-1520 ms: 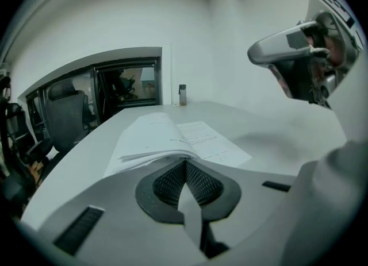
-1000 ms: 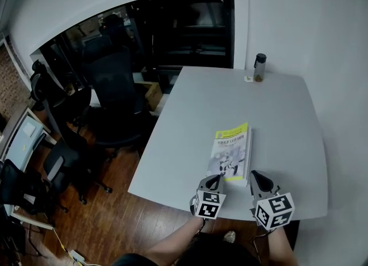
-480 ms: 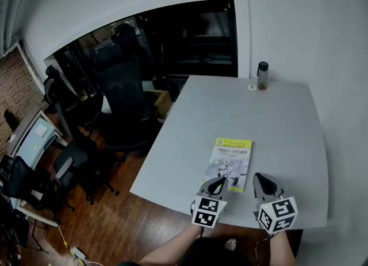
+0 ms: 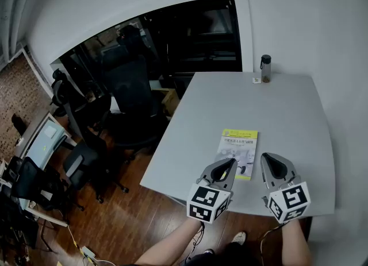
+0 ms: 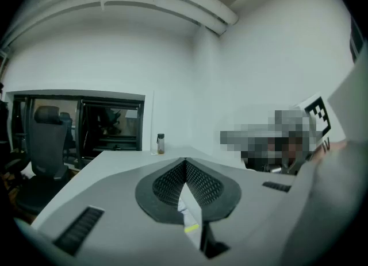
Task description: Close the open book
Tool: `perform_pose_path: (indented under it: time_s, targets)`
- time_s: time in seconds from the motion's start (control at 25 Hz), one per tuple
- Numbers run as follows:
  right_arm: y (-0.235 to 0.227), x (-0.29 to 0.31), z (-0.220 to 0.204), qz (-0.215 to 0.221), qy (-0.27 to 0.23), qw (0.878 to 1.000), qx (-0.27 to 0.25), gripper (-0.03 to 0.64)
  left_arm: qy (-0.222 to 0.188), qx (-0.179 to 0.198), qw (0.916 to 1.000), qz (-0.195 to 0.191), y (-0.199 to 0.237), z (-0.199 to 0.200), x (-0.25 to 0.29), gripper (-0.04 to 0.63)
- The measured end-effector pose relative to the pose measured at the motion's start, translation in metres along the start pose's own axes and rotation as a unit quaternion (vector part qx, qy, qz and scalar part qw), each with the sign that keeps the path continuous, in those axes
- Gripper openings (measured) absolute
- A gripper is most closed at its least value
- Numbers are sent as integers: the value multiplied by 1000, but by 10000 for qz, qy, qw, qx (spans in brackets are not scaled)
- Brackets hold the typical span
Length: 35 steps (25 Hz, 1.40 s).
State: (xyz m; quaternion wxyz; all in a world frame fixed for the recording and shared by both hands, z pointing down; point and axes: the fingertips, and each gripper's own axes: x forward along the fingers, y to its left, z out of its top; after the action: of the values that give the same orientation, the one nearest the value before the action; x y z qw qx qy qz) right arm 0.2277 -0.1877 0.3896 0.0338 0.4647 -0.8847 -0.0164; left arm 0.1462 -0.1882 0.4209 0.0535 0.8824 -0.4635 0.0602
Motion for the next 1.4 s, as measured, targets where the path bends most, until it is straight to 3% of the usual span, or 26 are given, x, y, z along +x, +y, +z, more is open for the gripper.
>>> perform_pose_path:
  time_s: [0.4, 0.76, 0.92, 1.4]
  targets:
    - [82, -18, 39, -45, -100, 9991, -407, 3, -204, 163, 9993, -253, -3, 23, -80, 5]
    - [133, -46, 54, -143, -112, 9993, -340, 4, -331, 321, 9973, -576, -26, 35, -130, 5]
    - [148, -55, 61, -141, -120, 9992, -352, 3, -443, 463, 9954, -708, -36, 44, -148, 5]
    - [174, -63, 68, -147, -112, 9996, -193, 3, -559, 399, 9953, -683, -29, 49, -174, 5]
